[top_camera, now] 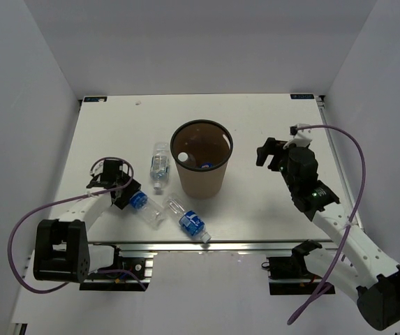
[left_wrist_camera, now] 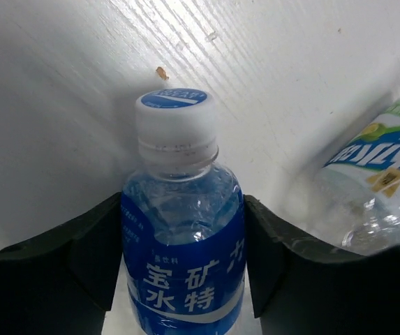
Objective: Put the plastic bottles in the bin
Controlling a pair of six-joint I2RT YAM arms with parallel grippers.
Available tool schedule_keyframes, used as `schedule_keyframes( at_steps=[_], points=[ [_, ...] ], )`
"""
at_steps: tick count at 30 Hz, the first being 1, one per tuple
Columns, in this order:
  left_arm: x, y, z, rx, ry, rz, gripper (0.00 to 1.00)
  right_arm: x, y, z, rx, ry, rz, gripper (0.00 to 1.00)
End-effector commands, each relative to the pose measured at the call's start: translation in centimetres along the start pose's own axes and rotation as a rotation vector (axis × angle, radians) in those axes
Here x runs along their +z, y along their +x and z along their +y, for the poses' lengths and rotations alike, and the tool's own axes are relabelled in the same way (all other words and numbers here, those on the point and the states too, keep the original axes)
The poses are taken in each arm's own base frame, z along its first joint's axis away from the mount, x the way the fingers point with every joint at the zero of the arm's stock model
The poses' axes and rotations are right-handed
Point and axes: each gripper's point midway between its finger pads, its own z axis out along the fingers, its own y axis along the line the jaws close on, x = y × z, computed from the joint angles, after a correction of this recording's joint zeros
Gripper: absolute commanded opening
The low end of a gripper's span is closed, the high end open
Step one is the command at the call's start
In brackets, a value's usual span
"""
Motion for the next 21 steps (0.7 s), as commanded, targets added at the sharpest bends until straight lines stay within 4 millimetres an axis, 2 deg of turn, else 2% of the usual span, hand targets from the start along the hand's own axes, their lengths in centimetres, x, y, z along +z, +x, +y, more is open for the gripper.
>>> schedule_keyframes(
  at_steps=[1, 2, 3, 5, 7, 8, 10, 11, 12, 14, 16, 21],
  points=[
    [-0.5, 0.1, 0.1, 0.013, -0.013, 0.005, 0.66, -0.8, -1.9, 0.6, 0.061, -0.034, -0.068, 0.89],
    [-0.9, -0.3, -0.2, 0.017, -0.006, -0.007, 0.59, -0.9, -1.8, 0.5, 0.06, -0.031, -0.066, 0.89],
    [-1.5, -0.9, -0.7, 0.016, 0.009, -0.027, 0.43, -1.0, -1.7, 0.3, 0.058, -0.025, -0.066, 0.89],
    [-2.9, -2.3, -2.0, 0.026, 0.032, -0.06, 0.36, -1.2, -1.3, -0.2, 0.066, -0.009, -0.067, 0.89],
    [-4.8, -4.0, -2.5, 0.026, 0.029, -0.117, 0.35, -1.3, -1.0, -0.9, 0.069, 0.019, -0.069, 0.9],
    [-6.5, -5.8, -4.0, 0.017, 0.062, -0.17, 0.35, -1.5, -0.7, -1.1, 0.072, 0.028, -0.07, 0.89],
    [-9.3, -8.3, -4.3, -0.002, 0.057, -0.269, 0.35, -1.7, -0.6, -1.6, 0.073, 0.046, -0.076, 0.89],
    [-11.7, -10.1, -6.0, -0.019, 0.105, -0.33, 0.35, -1.9, -0.7, -1.7, 0.069, 0.046, -0.084, 0.89],
    [-13.2, -11.1, -6.7, -0.03, 0.135, -0.367, 0.35, -2.0, -0.1, -1.9, 0.058, 0.051, -0.062, 0.89],
    [-16.8, -13.1, -9.1, -0.053, 0.261, -0.443, 0.35, -2.3, -0.2, -1.8, 0.046, 0.032, -0.075, 0.89],
    [-22.1, -15.0, -13.2, -0.059, 0.476, -0.509, 0.31, -2.7, -0.8, -1.3, 0.024, -0.007, -0.107, 0.89],
    [-29.3, -16.8, -19.4, -0.056, 0.811, -0.577, 0.3, -3.6, -1.3, -0.9, 0.014, -0.05, -0.144, 0.89]
  ],
)
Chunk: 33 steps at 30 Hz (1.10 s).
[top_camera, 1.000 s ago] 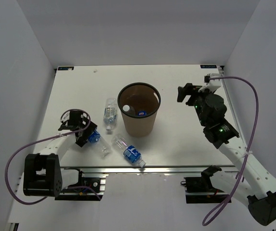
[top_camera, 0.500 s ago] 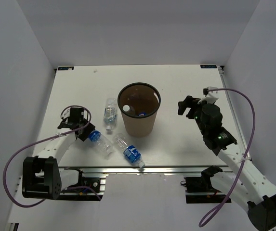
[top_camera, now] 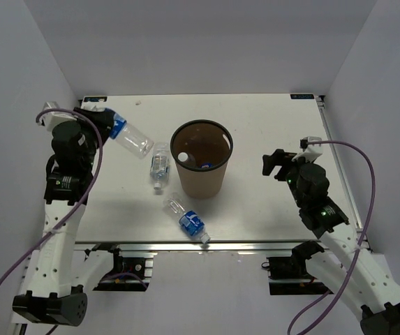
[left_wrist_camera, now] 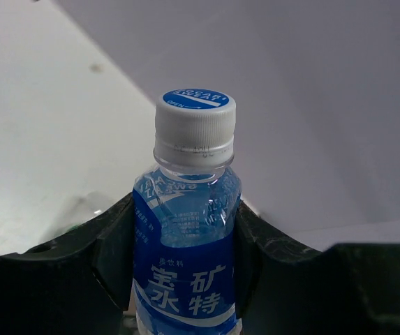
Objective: Put the plastic bottles in the bin
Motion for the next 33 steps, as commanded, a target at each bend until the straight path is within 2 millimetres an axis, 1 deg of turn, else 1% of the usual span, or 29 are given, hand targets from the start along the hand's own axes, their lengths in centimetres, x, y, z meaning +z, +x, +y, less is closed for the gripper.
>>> schedule_keyframes(
  at_steps=[1, 2, 3, 4, 5, 6, 7, 8, 9, 10, 11, 12, 14, 15, 16, 17, 18, 19, 20, 22, 23, 25, 26, 28, 29, 31, 32, 33],
  points=[
    [-0.2, -1.8, -6.4, -0.028, 0.226, -0.026, 0.3, -0.5, -1.9, 0.7, -0.002, -0.048, -0.081, 0.89],
    [0.7, -1.2, -7.1, -0.024, 0.243, -0.003, 0.3, -0.5, -2.0, 0.9, -0.001, -0.059, -0.085, 0.89],
    [0.4, -1.3, -9.4, -0.023, 0.307, -0.001, 0.3, -0.6, -2.0, 1.3, -0.005, -0.083, -0.082, 0.89],
    [0.6, -0.8, -10.6, -0.014, 0.33, 0.013, 0.3, -0.7, -2.0, 1.5, -0.011, -0.095, -0.083, 0.89],
    [2.1, 0.5, -11.1, 0.003, 0.315, 0.029, 0.3, -0.7, -1.9, 1.7, -0.012, -0.108, -0.079, 0.89],
    [1.7, 2.7, -13.0, 0.047, 0.351, 0.071, 0.3, -0.8, -2.0, 1.8, -0.012, -0.113, -0.079, 0.89],
    [1.4, 2.6, -15.0, 0.063, 0.38, 0.062, 0.31, -0.8, -1.9, 1.8, -0.017, -0.114, -0.078, 0.89],
    [1.8, 3.3, -15.6, 0.083, 0.372, 0.058, 0.31, -0.8, -1.8, 1.7, -0.02, -0.11, -0.071, 0.89],
    [2.5, 5.7, -16.3, 0.134, 0.375, 0.091, 0.32, -0.9, -1.6, 1.7, -0.023, -0.11, -0.066, 0.89],
    [2.7, 6.1, -16.9, 0.157, 0.381, 0.084, 0.32, -0.9, -1.5, 1.5, -0.027, -0.108, -0.064, 0.89],
    [2.9, 6.5, -17.1, 0.18, 0.383, 0.073, 0.32, -0.9, -1.3, 1.5, -0.028, -0.107, -0.06, 0.89],
    [3.6, 6.7, -16.8, 0.218, 0.35, 0.035, 0.33, -1.0, -1.2, 1.4, -0.028, -0.106, -0.058, 0.89],
    [4.1, 7.4, -16.4, 0.289, 0.355, 0.01, 0.35, -1.1, -0.7, 1.3, -0.034, -0.111, -0.052, 0.89],
    [3.9, 7.7, -17.2, 0.29, 0.399, 0.007, 0.36, -1.1, -0.8, 1.4, -0.035, -0.112, -0.055, 0.89],
    [3.7, 8.4, -17.4, 0.303, 0.428, 0.021, 0.38, -1.1, -0.7, 1.3, -0.038, -0.111, -0.054, 0.89],
    [3.8, 9.6, -17.1, 0.321, 0.445, 0.049, 0.4, -1.1, -0.8, 1.2, -0.038, -0.106, -0.057, 0.89],
    [3.5, 10.4, -17.3, 0.325, 0.472, 0.066, 0.42, -1.1, -0.9, 1.2, -0.037, -0.105, -0.06, 0.89],
    [3.3, 11.0, -17.8, 0.317, 0.509, 0.074, 0.46, -1.1, -0.9, 1.3, -0.035, -0.106, -0.063, 0.89],
    [3.6, 12.3, -17.0, 0.326, 0.51, 0.095, 0.54, -1.0, -0.8, 1.3, -0.035, -0.108, -0.061, 0.89],
    [3.5, 13.4, -17.0, 0.331, 0.52, 0.107, 0.55, -1.1, -0.7, 1.3, -0.035, -0.112, -0.062, 0.89],
    [3.7, 14.2, -16.7, 0.355, 0.514, 0.115, 0.6, -1.1, -0.5, 1.4, -0.036, -0.118, -0.057, 0.89],
    [3.6, 15.2, -16.5, 0.379, 0.504, 0.128, 0.65, -1.1, -0.5, 1.7, -0.038, -0.133, -0.053, 0.89],
    [3.7, 15.5, -16.4, 0.395, 0.505, 0.134, 0.77, -1.2, -0.3, 2.1, -0.038, -0.156, -0.044, 0.89],
    [3.6, 15.7, -16.4, 0.401, 0.499, 0.137, 0.92, -1.4, -0.2, 3.2, -0.038, -0.222, -0.032, 0.89],
    [3.6, 15.5, -16.3, 0.405, 0.498, 0.133, 0.98, -1.8, -0.2, 4.4, -0.038, -0.292, -0.025, 0.89],
    [3.3, 14.9, -16.4, 0.409, 0.496, 0.121, 0.98, -1.9, 0.8, 5.2, -0.041, -0.343, 0.004, 0.89],
    [3.2, 14.5, -16.4, 0.409, 0.485, 0.112, 0.98, -2.4, 1.4, 6.2, -0.046, -0.411, 0.028, 0.89],
    [2.9, 14.1, -16.3, 0.414, 0.479, 0.111, 0.98, -2.5, 1.8, 6.6, -0.049, -0.438, 0.04, 0.89]
  ],
)
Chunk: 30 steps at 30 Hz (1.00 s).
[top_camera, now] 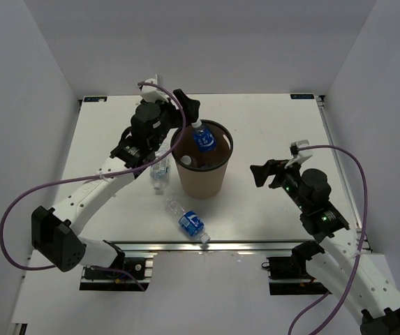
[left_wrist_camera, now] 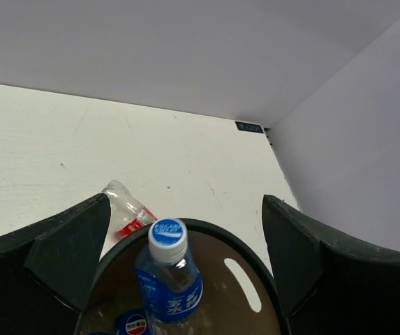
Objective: Put the plastic bottles in the bin
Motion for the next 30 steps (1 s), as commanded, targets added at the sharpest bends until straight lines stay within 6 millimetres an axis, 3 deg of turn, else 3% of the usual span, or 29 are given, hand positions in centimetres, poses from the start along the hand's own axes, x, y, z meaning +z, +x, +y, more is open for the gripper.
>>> schedule_keyframes(
  at_steps=[1, 5, 7, 10, 13, 14, 15, 17, 18, 21, 22, 26, 27, 29, 30],
  points=[
    [-1.5, -3.3, -0.7, 0.015, 0.0, -0.068, 0.98, -0.1, 1.3, 2.8, -0.006, -0.176, 0.033, 0.89],
    [-3.3, -5.0, 0.5, 0.012, -0.069, -0.105, 0.98, -1.3, 3.5, 5.8, -0.046, -0.365, 0.091, 0.89],
    [-4.7, -6.1, 2.8, 0.003, -0.189, -0.149, 0.98, -2.0, 3.7, 7.0, -0.06, -0.436, 0.084, 0.89],
    [-6.7, -5.8, 7.1, 0.008, -0.403, -0.174, 0.98, -3.5, 4.4, 9.7, -0.09, -0.587, 0.092, 0.89],
    [-8.8, -4.2, 11.3, 0.029, -0.58, -0.171, 0.98, -3.5, 5.9, 10.8, -0.128, -0.589, 0.144, 0.89],
    [-9.4, -3.7, 12.4, 0.026, -0.617, -0.168, 0.98, -4.1, 6.9, 12.1, -0.149, -0.627, 0.177, 0.89],
    [-10.2, -2.2, 14.8, 0.008, -0.693, -0.139, 0.98, -3.7, 7.6, 12.1, -0.17, -0.595, 0.191, 0.89],
    [-11.1, -1.0, 16.7, -0.051, -0.726, -0.108, 0.98, -4.1, 9.1, 13.7, -0.222, -0.62, 0.214, 0.89],
    [-11.8, 0.3, 19.4, -0.065, -0.778, -0.089, 0.98, -3.9, 10.5, 14.1, -0.239, -0.615, 0.255, 0.89],
    [-12.3, 3.4, 22.2, -0.145, -0.763, -0.026, 0.98, -4.0, 13.4, 16.3, -0.322, -0.643, 0.316, 0.89],
    [-12.6, 3.8, 22.8, -0.147, -0.777, -0.024, 0.98, -3.6, 13.8, 16.5, -0.33, -0.64, 0.329, 0.89],
    [-13.2, 5.0, 23.3, -0.14, -0.779, 0.016, 0.98, -3.8, 15.9, 20.8, -0.339, -0.767, 0.363, 0.89],
    [-13.6, 5.2, 23.6, -0.133, -0.799, 0.02, 0.98, -3.4, 17.4, 21.3, -0.362, -0.766, 0.4, 0.89],
    [-14.2, 5.2, 24.0, -0.127, -0.821, 0.015, 0.98, -2.3, 17.5, 22.4, -0.422, -0.712, 0.384, 0.89],
    [-14.5, 5.1, 24.2, -0.122, -0.834, 0.008, 0.98, -1.7, 19.3, 22.3, -0.462, -0.682, 0.426, 0.89]
  ],
)
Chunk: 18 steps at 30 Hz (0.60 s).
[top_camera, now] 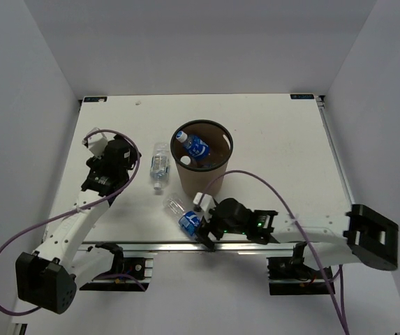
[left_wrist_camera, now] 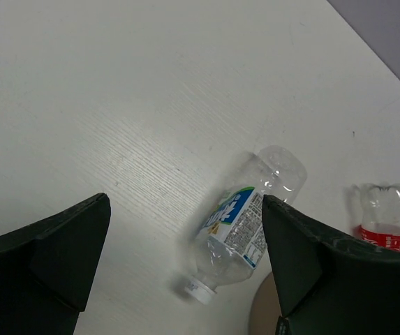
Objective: Put the plastic bottles in the bin
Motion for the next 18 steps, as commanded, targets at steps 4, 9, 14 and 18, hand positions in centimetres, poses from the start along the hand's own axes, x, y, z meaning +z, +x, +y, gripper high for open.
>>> schedule_keyframes(
  at_steps=[4, 9, 14, 18],
  points=[
    [-1.5, -1.2, 0.6, -0.054, 0.026, -0.034, 0.98, 4.6, -4.7, -0.3, -0.056, 0.132, -0.085, 0.89],
    [-1.6, -1.0, 0.4, -0.066, 0.05, -0.027, 0.98, 6.5, -5.3, -1.2, -0.012, 0.207, -0.138, 0.89],
    [-1.2, -0.5, 1.0, -0.056, 0.018, -0.021, 0.98, 7.9, -4.9, -2.9, -0.019, 0.302, -0.137, 0.9],
    [-1.0, -0.4, 1.0, -0.053, 0.014, -0.018, 0.98, 8.8, -5.3, -1.2, -0.056, 0.198, -0.145, 0.76]
  ],
)
